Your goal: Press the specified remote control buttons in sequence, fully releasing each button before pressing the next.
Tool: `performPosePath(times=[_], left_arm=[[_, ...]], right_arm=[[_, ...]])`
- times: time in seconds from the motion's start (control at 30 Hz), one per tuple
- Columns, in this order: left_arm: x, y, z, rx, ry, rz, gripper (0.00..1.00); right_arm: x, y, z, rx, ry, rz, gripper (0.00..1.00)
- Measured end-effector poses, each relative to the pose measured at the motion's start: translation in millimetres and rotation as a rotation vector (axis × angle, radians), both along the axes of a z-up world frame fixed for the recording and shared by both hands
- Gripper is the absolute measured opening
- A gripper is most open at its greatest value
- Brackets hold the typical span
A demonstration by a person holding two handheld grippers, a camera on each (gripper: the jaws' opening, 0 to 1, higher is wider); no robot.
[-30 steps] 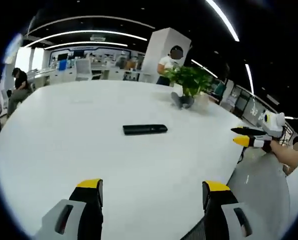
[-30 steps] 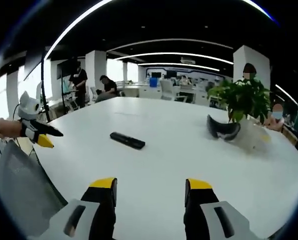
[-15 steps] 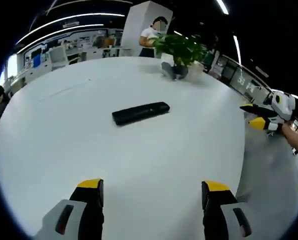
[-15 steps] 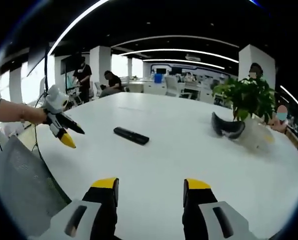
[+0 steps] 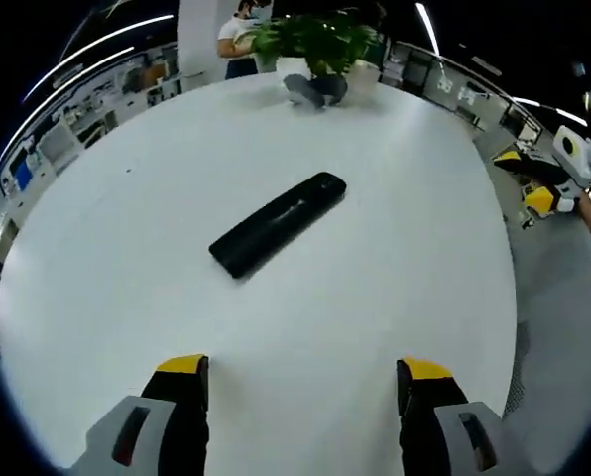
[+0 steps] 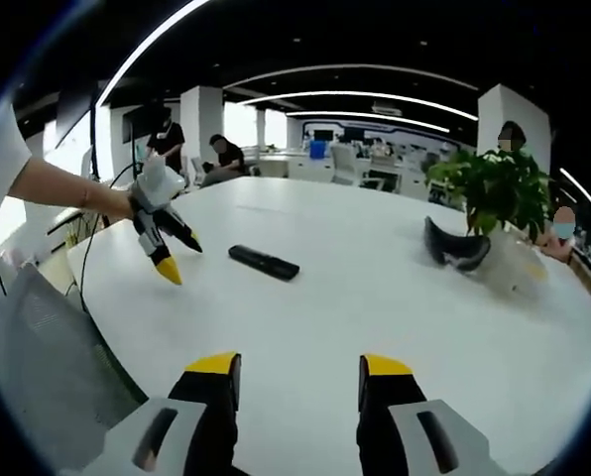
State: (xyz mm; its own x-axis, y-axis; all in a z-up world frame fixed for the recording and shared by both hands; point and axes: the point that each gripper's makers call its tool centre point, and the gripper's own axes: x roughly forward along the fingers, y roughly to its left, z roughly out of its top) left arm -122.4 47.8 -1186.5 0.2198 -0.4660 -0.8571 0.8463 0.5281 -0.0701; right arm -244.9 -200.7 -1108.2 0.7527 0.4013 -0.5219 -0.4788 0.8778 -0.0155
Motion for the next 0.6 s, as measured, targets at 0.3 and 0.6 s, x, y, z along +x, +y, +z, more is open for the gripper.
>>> performPosePath(times=[0.3, 0.6], left_arm=[[39.2, -13.1, 2.3, 0.042, 0.006, -0.056, 0.8], [71.4, -34.4, 4.4, 0.066, -0.025, -0.129, 0.74]], right_arm=[[0.8, -3.9, 0.0, 0.007, 0.005, -0.021, 0.44], [1.4, -6.3, -1.0, -0.007, 0.007, -0.028, 0.44]])
